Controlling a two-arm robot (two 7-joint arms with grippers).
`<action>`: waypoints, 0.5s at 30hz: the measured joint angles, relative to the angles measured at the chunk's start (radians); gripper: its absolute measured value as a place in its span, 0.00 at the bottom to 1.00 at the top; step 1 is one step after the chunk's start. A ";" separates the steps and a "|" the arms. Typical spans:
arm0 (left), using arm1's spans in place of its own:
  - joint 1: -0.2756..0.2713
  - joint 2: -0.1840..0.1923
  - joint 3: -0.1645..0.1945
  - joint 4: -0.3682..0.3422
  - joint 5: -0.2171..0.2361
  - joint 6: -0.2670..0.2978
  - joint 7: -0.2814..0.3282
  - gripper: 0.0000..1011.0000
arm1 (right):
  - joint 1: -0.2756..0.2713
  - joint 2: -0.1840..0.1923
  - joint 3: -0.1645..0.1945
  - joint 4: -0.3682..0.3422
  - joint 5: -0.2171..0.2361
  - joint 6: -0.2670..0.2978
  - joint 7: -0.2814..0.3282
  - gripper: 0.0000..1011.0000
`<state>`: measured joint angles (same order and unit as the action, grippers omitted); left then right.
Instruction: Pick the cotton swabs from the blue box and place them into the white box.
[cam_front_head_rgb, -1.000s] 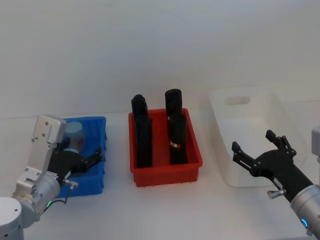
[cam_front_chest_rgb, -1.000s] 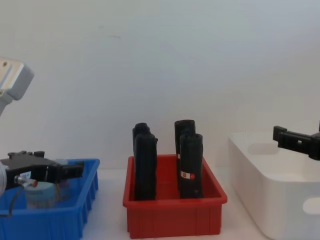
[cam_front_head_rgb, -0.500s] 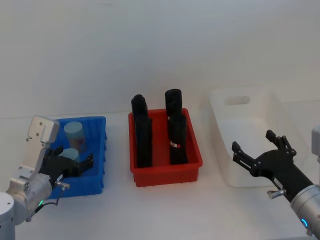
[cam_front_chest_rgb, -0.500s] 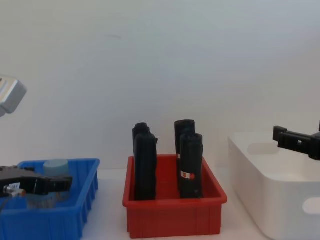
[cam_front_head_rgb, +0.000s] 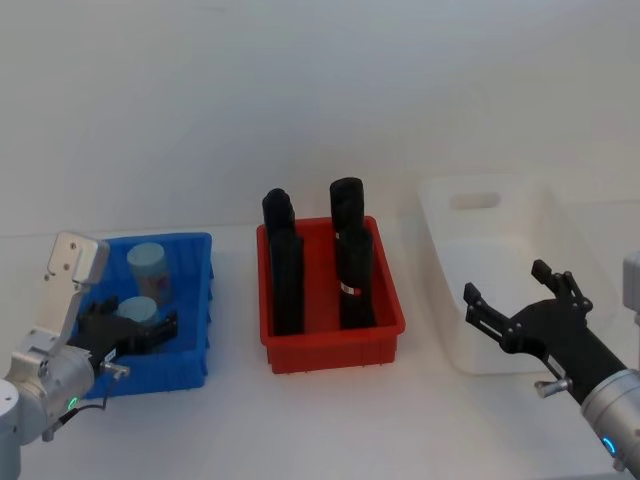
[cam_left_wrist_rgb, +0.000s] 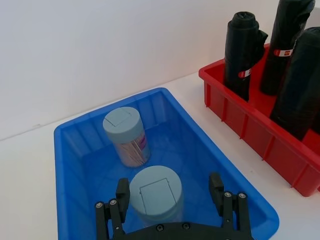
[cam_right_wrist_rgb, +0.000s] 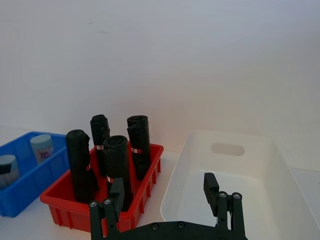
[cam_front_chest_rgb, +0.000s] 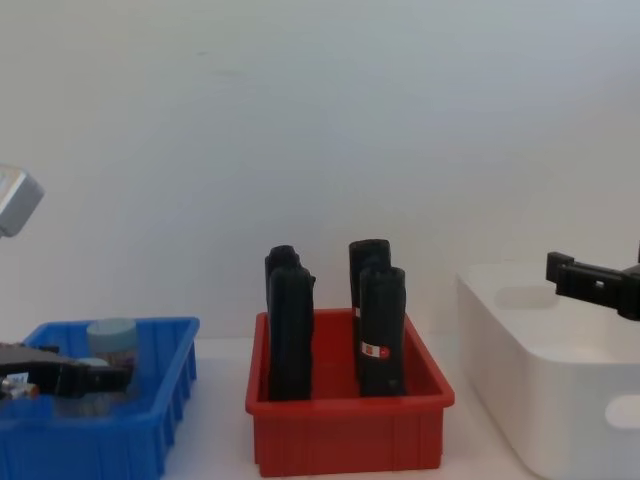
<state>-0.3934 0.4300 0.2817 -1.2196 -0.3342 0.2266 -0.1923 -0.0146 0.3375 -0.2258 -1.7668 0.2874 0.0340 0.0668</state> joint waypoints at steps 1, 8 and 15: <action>-0.001 0.000 -0.001 0.002 0.002 0.001 0.000 0.99 | 0.000 0.000 0.000 0.000 0.000 0.000 0.000 0.99; -0.011 0.002 -0.008 0.019 0.012 0.006 -0.003 0.99 | 0.000 0.000 0.000 0.000 0.000 0.000 0.000 0.99; -0.020 0.002 -0.013 0.037 0.021 0.010 -0.009 0.99 | 0.000 0.000 0.000 0.000 0.000 0.000 0.000 0.99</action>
<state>-0.4135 0.4321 0.2688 -1.1829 -0.3132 0.2364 -0.2012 -0.0146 0.3375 -0.2258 -1.7668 0.2874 0.0340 0.0668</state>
